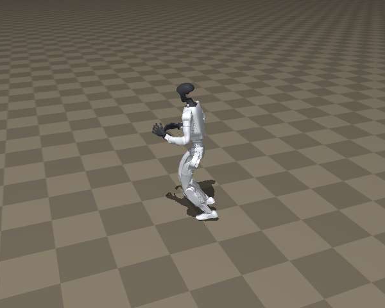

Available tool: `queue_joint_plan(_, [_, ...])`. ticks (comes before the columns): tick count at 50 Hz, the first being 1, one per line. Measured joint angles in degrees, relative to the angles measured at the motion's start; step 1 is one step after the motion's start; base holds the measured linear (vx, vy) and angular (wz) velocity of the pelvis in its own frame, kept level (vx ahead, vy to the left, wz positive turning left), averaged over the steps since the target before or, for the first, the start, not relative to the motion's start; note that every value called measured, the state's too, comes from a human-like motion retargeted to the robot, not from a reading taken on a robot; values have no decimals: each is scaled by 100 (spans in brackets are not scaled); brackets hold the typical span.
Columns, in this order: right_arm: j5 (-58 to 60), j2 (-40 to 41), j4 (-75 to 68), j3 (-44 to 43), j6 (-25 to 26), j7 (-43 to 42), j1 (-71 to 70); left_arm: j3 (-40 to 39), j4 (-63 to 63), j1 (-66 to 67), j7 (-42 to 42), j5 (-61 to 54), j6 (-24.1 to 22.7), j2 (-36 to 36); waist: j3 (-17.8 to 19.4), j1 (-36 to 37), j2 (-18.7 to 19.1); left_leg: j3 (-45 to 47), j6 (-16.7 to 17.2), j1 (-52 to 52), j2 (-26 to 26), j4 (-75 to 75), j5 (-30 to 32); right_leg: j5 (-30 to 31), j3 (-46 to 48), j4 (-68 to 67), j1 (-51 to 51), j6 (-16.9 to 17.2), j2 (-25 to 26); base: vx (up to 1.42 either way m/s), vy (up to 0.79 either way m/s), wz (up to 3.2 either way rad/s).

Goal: Run

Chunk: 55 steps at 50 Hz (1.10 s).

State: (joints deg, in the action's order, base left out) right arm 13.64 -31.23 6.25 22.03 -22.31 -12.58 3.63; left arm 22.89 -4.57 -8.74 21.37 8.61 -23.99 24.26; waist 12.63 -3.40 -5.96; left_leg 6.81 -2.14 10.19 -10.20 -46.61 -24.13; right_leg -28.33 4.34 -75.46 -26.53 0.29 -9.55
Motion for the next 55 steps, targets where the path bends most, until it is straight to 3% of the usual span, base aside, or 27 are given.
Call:
queue_joint_plan(3, [-55, 58, -30, 96, -6, -39, 3, 90, 151, 43, -85, 3, -78, -84, -272, -159, 313, 11, 376, 238, 496, -825, 513, 229, 119, 1458, -402, 157, 640, 0, 0, 0])
queue_joint_plan(7, [-122, 118, -27, 84, 19, -153, -39, 100, 203, 74, -172, -68, -101, -148, -378, -93, 640, 158, 454, 336, 1220, -2300, 770, 222, 208, 2439, -445, 59, 1250, 0, 0, 0])
queue_joint_plan(12, [-32, 168, -267, 51, 183, -365, -232, -46, 245, 79, -181, -216, 16, -315, -222, 108, 696, 246, 259, 413, 1848, -3825, 898, -466, 286, 1768, -225, -461, 1390, 0, -4, -2])
queue_joint_plan(17, [-128, 266, -612, 41, 282, -433, -437, -195, 185, -70, -150, -539, 135, -377, -27, 256, 505, 320, -41, 514, 2084, -4161, 716, -716, 337, 1618, 202, -545, 1240, 0, -4, 3])
queue_joint_plan(23, [-166, 282, -612, -26, 320, -556, -661, -231, 165, 204, -21, -767, 240, -332, 32, 511, 303, 416, -387, 760, 1980, -4028, -92, -1070, 256, 1434, 604, -517, 1075, 0, 0, 0])
queue_joint_plan(28, [-83, 247, -224, -329, 306, -807, -1217, -428, 237, 885, -83, -702, 261, -189, 64, 795, 131, 489, -534, 1289, 1502, -3293, -625, -1186, 86, 1444, 922, -341, 893, 0, 0, 0])
queue_joint_plan(34, [-147, 373, 352, -535, 63, -1023, -1378, -747, -131, 1967, -225, -803, 42, -35, -297, 984, -215, 722, -197, 1612, 642, -793, 36, 246, -131, 1874, 1307, 443, 459, 3, 5, -3])
queue_joint_plan(38, [-3, 443, 312, -450, -52, -1016, -1266, -760, -343, 2106, -71, -794, -21, -73, -403, 846, -539, 695, -100, 1374, -144, 619, 594, 1106, -238, 1058, 1347, 835, -95, 1, 7, 12])
queue_joint_plan(41, [162, 499, 75, -272, 1, -956, -954, -682, -520, 1774, 161, -548, -59, -115, -346, 672, -699, 597, -394, 1210, -477, 222, 94, 1226, -307, -156, 1289, 834, -433, 0, 4, 6])
queue_joint_plan(45, [467, 538, -577, -14, 160, -813, -543, -557, -537, 522, 757, 222, 26, -22, -114, 384, -734, 388, -820, 788, -617, -475, -1027, 652, -412, -1504, 753, 496, -717, 0, 1, 0])
queue_joint_plan(47, [546, 485, -831, 99, 141, -733, -328, -517, -421, -207, 1047, 454, 133, -47, -48, 203, -603, 252, -781, 394, -521, -402, -1189, 248, -374, -1478, 277, 240, -651, 0, 0, 0])
queue_joint_plan(50, [461, 298, -776, 174, 65, -652, 140, -524, -405, -759, 1238, 430, 130, -181, -127, -110, -321, 47, -399, -265, -289, 32, -802, -82, -147, -445, -326, 70, -302, 0, 0, 0])
queue_joint_plan(55, [-71, 155, -436, 119, -23, -376, 668, -292, -390, -498, 970, 201, -217, -236, -455, -216, 286, -190, 451, -515, 524, -570, 665, 487, 155, 2621, -438, 349, 933, 0, -4, -12])
